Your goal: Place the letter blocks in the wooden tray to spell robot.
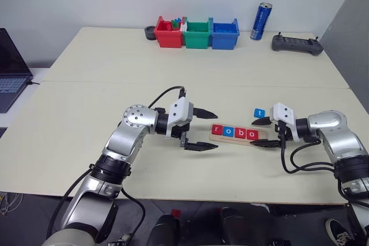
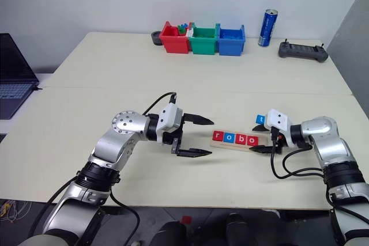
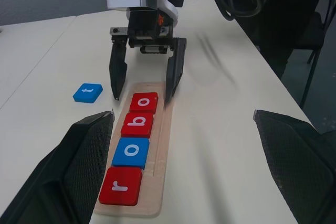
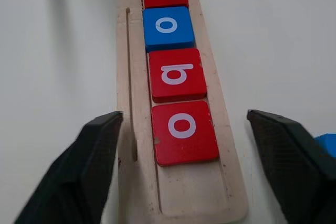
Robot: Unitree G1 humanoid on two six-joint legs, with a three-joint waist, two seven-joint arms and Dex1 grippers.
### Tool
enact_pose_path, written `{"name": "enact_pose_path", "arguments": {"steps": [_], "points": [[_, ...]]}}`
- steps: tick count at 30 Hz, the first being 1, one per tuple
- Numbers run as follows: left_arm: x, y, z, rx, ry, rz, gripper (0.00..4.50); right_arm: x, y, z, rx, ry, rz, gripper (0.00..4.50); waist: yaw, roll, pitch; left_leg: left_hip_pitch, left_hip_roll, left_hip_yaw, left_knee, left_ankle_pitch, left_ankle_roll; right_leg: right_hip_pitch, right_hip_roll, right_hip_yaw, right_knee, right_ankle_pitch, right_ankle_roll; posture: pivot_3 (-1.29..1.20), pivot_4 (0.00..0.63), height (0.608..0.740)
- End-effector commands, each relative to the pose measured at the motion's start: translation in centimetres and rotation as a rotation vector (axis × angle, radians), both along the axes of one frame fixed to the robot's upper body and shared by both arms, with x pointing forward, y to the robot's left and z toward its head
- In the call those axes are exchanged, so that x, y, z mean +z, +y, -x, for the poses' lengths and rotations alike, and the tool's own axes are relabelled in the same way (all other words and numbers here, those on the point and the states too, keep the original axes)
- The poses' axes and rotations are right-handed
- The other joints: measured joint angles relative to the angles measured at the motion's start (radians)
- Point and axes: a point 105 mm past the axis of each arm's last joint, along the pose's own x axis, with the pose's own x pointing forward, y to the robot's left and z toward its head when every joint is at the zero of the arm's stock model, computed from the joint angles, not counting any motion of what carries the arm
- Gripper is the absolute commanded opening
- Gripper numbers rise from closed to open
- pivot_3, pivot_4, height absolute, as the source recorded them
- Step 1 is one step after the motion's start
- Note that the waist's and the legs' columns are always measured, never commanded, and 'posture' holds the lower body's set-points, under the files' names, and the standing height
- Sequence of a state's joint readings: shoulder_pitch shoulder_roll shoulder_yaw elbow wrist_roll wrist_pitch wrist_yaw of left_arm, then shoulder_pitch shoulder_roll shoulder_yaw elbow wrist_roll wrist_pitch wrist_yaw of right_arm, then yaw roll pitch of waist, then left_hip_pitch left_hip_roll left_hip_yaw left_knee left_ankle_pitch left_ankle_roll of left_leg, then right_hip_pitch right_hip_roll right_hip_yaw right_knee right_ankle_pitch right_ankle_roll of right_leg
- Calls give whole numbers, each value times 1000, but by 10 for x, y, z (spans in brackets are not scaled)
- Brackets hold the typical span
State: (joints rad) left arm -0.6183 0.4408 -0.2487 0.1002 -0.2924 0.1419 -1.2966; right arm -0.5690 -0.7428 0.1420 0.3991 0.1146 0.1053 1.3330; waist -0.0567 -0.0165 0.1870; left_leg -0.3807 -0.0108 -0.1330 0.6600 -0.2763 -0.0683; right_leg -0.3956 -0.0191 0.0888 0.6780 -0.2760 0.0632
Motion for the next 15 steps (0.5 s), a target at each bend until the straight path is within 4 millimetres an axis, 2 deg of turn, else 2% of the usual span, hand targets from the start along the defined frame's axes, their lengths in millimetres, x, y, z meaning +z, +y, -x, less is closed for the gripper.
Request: {"name": "enact_pose_path", "arguments": {"steps": [1,12,15], "points": [[12,-2,1,-12,-47,27,4500,19,0,-4,-3,-39,-35,4455,0,0,0,0,0,0,0,0,0,0,0,0,0,0,0,0,150,740],[12,-3,0,-14,-48,28,4500,41,-15,-8,-89,-102,-54,4455,0,0,0,0,0,0,0,0,0,0,0,0,0,0,0,0,150,740],[12,-3,0,-15,-49,28,4500,46,-23,-17,-163,-155,-48,4455,0,0,0,0,0,0,0,0,0,0,0,0,0,0,0,0,150,740]]}}
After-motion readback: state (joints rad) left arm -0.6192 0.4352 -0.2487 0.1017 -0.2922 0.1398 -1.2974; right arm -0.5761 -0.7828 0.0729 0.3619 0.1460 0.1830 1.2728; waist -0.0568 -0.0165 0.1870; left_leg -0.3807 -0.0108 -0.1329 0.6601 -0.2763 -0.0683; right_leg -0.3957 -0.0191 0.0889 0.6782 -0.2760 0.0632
